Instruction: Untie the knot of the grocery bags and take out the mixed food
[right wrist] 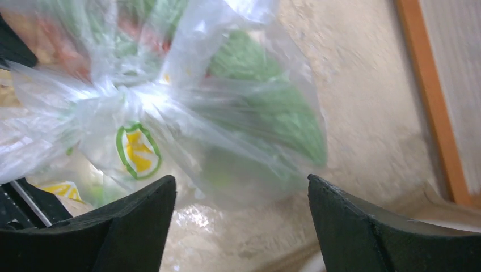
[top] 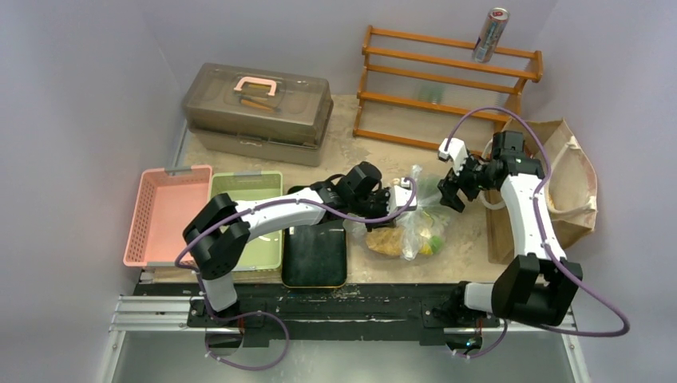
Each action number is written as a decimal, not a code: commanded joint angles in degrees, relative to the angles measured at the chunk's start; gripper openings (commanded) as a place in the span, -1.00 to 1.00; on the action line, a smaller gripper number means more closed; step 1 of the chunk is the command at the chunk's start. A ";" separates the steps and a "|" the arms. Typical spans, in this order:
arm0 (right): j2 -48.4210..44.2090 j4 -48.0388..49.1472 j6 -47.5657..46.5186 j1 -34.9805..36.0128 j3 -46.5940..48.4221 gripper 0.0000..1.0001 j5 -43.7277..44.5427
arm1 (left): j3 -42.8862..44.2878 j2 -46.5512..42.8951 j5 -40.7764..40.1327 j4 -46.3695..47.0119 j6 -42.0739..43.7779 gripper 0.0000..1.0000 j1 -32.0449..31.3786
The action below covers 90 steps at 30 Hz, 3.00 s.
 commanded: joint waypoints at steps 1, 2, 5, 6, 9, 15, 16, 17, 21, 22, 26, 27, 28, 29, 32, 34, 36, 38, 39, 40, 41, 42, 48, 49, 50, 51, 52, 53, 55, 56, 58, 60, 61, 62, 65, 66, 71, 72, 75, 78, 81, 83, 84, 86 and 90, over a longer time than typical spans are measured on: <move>3.47 -0.54 -5.20 1.24 -0.14 0.70 -10.94 | -1.99 -2.38 1.10 2.09 -0.36 -0.96 -0.20; 3.85 0.43 -5.77 2.08 -0.90 0.72 -10.80 | -2.48 -2.80 1.10 2.36 -0.45 -0.98 -0.26; 4.13 6.00 -4.72 5.60 -4.06 0.73 -8.65 | -2.85 -2.90 0.60 2.90 -0.80 -1.00 -0.22; 4.13 8.41 -3.94 6.77 -5.22 0.73 -7.71 | -2.71 -2.69 0.59 2.94 -0.82 -1.00 -0.20; 5.28 13.28 -2.91 9.38 -7.15 0.72 -4.72 | -1.88 -2.08 0.43 2.65 -1.15 -1.00 -0.20; 8.47 13.77 -5.01 11.55 -7.83 -0.06 -0.37 | -1.32 -3.05 -1.37 1.59 -1.62 -1.00 -0.20; 8.63 14.07 -4.49 11.50 -7.92 -0.52 0.97 | -1.91 -3.83 -2.07 1.35 -1.64 -1.00 -0.22; 8.76 14.06 -3.75 11.37 -7.74 -0.94 2.77 | -2.69 -5.27 -2.75 1.13 -1.17 -1.00 -0.20; 7.15 12.21 -1.41 6.13 -5.65 -1.00 1.94 | -7.91 -12.13 -4.41 0.73 3.21 -1.00 0.04; 6.19 12.18 -0.60 4.79 -5.12 -1.00 1.68 | -9.12 -13.96 -4.47 0.29 4.27 -1.00 0.39; 4.77 11.14 1.02 0.53 -2.92 -1.00 2.08 | -12.03 -19.31 -1.75 -3.40 5.65 -1.00 4.38; 4.55 11.01 1.03 -0.05 -2.85 -1.00 2.59 | -12.42 -19.89 -0.93 -4.82 6.90 -1.00 5.30; 4.23 11.03 1.02 -0.53 -2.95 -1.00 3.02 | -13.11 -20.50 -0.41 -6.24 8.71 -1.00 5.87; 3.96 11.11 1.00 -1.05 -3.41 -1.00 3.31 | -13.89 -21.26 -0.12 -7.51 11.38 -1.00 6.02; 3.14 10.71 1.27 -1.40 -4.07 -1.00 3.15 | -16.91 -22.45 -0.21 -9.89 18.84 -1.00 5.91; 3.00 6.78 0.78 -1.40 -2.74 -1.00 1.20 | -15.93 -22.16 -0.39 -12.60 20.84 -1.00 5.96; 3.12 0.61 0.82 -1.34 0.48 -0.80 -1.51 | -13.37 -22.98 0.26 -12.61 17.46 -0.83 6.03; 3.01 -4.36 1.28 -1.34 4.36 0.08 -5.69 | -9.36 -23.86 2.40 -12.10 12.62 -0.14 5.79; 2.66 -5.74 2.15 -1.34 5.89 0.28 -8.02 | -7.40 -24.01 2.89 -10.18 8.44 0.19 5.42; 2.16 -5.63 3.29 -1.17 6.82 0.37 -9.59 | -5.46 -23.68 2.71 -9.05 6.32 0.28 4.72; 1.73 -4.86 4.64 -0.86 7.28 0.40 -10.55 | -3.60 -23.17 2.38 -7.87 5.38 0.36 3.74; 1.54 -3.62 6.19 0.12 7.32 0.41 -10.87 | -2.12 -22.35 2.24 -6.60 4.93 0.41 2.73; 5.21 2.09 12.21 6.83 4.36 0.39 -10.77 | 6.63 -11.16 1.84 -3.39 5.38 0.45 -1.35; 6.00 2.89 12.53 7.11 3.73 0.38 -10.73 | 7.96 -9.07 1.48 -3.38 5.15 0.45 -1.47; 6.65 3.66 12.82 7.23 3.09 0.37 -10.62 | 9.03 -7.32 1.11 -3.51 4.93 0.44 -1.51; 7.14 4.29 12.99 7.27 2.49 0.37 -10.42 | 9.75 -5.96 0.72 -3.58 5.02 0.44 -1.56; 7.52 4.75 12.99 7.27 1.92 0.36 -10.22 | 10.20 -4.75 -0.01 -3.42 5.28 0.44 -1.63; 7.72 5.20 12.95 7.27 1.27 0.33 -9.89 | 10.39 -3.42 -0.92 -2.99 5.58 0.42 -1.68; 7.81 5.54 12.34 7.27 0.06 0.24 -9.53 | 11.01 -1.60 -1.95 -3.37 6.80 0.28 -1.76; 7.89 5.57 11.90 7.27 -0.46 0.17 -9.18 | 11.45 -0.79 -2.19 -4.47 7.98 0.13 -1.84; 8.12 6.15 11.56 7.27 -1.16 -0.12 -8.02 | 12.21 -0.09 -3.14 -8.20 11.25 -0.19 -1.87; 8.20 6.86 11.82 7.23 -0.97 -0.58 -6.67 | 11.19 -1.49 -4.97 -8.54 13.21 -0.46 -1.05; 8.07 7.00 12.25 7.23 -0.67 -0.82 -6.08 | 10.52 -2.67 -4.81 -8.83 13.47 -0.60 -0.20; 7.72 6.97 12.41 6.96 -0.30 -1.00 -5.22 | 10.20 -4.21 -4.45 -9.57 13.24 -0.77 0.67; 5.61 8.08 13.30 5.16 0.77 -1.00 -3.84 | 8.56 -9.81 -3.52 -10.75 12.21 -1.00 2.95; 4.94 8.66 14.08 4.49 1.28 -1.00 -3.27 | 7.49 -12.08 -2.89 -10.66 12.17 -1.00 3.38; 3.45 6.08 14.95 1.14 6.59 -1.00 -3.94 | 0.20 -21.39 -1.61 -10.78 14.25 -1.00 4.30; 3.12 4.26 14.41 1.05 7.49 -1.00 -4.73 | -0.95 -22.44 -1.05 -11.07 14.03 -1.00 4.84; 1.40 1.63 15.08 1.08 8.40 -1.00 -8.18 | -2.26 -23.33 -0.13 -11.29 12.90 -1.00 6.23; -0.21 3.24 19.40 1.13 7.29 -1.00 -10.05 | 0.85 -20.84 -2.02 -10.26 13.95 0.13 3.43; -0.08 3.95 22.91 1.12 7.63 -1.00 -12.01 | 5.12 -15.65 -3.64 -5.22 12.77 0.75 0.61; 0.17 3.49 24.27 1.17 8.28 -1.00 -13.09 | 9.53 -10.91 -5.42 -5.06 14.17 0.75 -1.86; 0.06 3.59 24.91 1.18 8.35 -1.00 -13.46 | 11.35 -8.89 -6.41 -4.11 14.52 0.74 -2.54; -0.44 4.28 25.98 1.24 8.18 -1.00 -13.60 | 14.02 -4.83 -8.85 -2.40 15.12 0.69 -3.66; -0.92 4.72 26.26 1.25 8.10 -1.00 -11.73 | 17.91 0.68 -17.03 -2.73 16.35 0.09 -4.85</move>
